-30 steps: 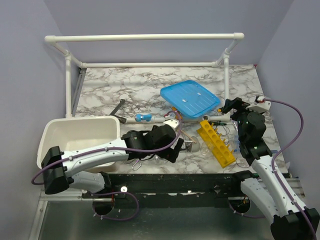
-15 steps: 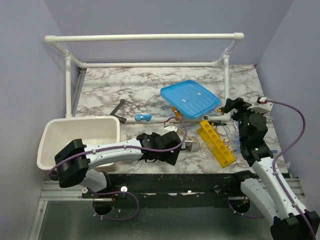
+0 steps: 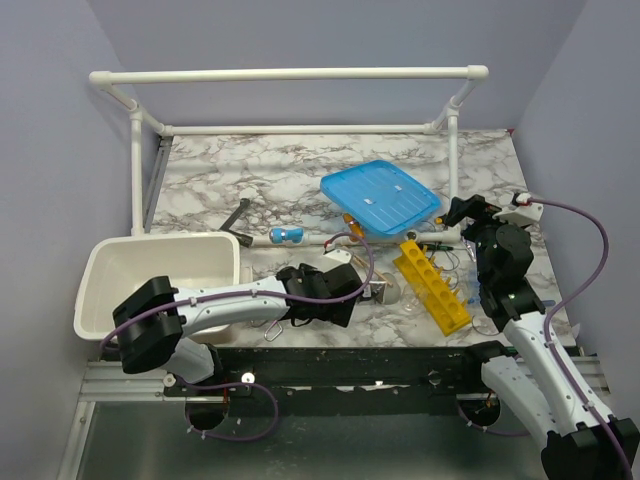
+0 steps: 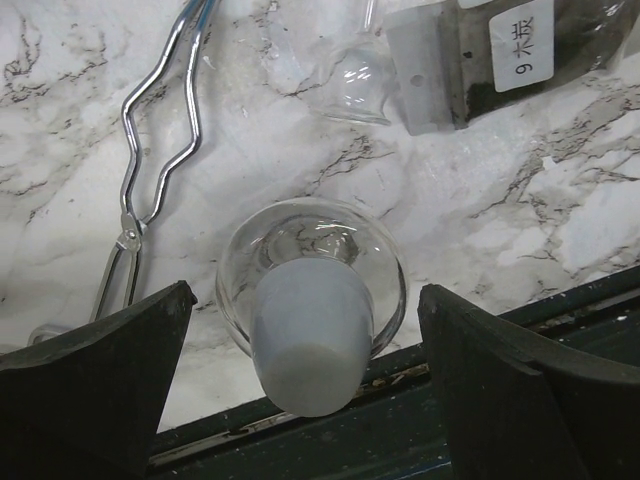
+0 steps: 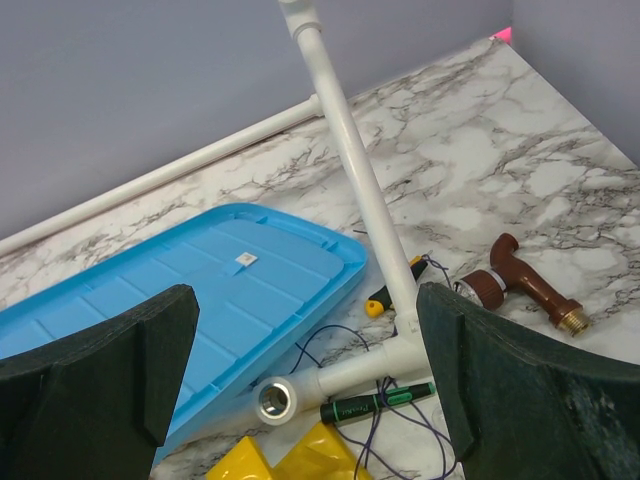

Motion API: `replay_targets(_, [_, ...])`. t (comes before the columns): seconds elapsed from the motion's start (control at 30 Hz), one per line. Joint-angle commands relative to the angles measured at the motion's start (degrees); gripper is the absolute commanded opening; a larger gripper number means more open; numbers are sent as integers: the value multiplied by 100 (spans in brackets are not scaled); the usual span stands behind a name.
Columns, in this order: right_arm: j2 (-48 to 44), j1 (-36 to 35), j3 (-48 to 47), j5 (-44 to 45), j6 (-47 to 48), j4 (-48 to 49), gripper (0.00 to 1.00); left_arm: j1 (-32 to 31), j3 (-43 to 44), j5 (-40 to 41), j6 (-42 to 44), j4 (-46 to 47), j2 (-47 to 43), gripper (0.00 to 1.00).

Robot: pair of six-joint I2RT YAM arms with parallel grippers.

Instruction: Organize the chemistry lab equipment

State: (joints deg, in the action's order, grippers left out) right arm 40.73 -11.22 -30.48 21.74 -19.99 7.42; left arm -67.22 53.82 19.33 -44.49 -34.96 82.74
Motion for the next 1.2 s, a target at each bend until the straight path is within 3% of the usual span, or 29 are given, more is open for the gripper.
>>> replay_targets(0.0, [6, 24, -54, 58, -56, 27, 100, 7, 10, 379, 22, -198, 104, 99])
replay_targets(0.33, [41, 24, -71, 30, -15, 26, 100, 2, 17, -130, 290, 184, 375, 99])
replay_targets(0.67, [14, 24, -113, 63, 28, -23, 100, 2, 207, -83, 292, -67, 684, 97])
replay_targets(0.77, [14, 24, -116, 57, 14, -28, 100, 6, 189, -105, 300, -85, 757, 90])
replay_targets(0.97, [42, 24, -125, 42, 18, -22, 100, 5, 215, -57, 353, -115, 734, 63])
replay_targets(1.17, [13, 24, -124, 53, 19, -30, 100, 4, 502, -236, 749, -354, 426, 48])
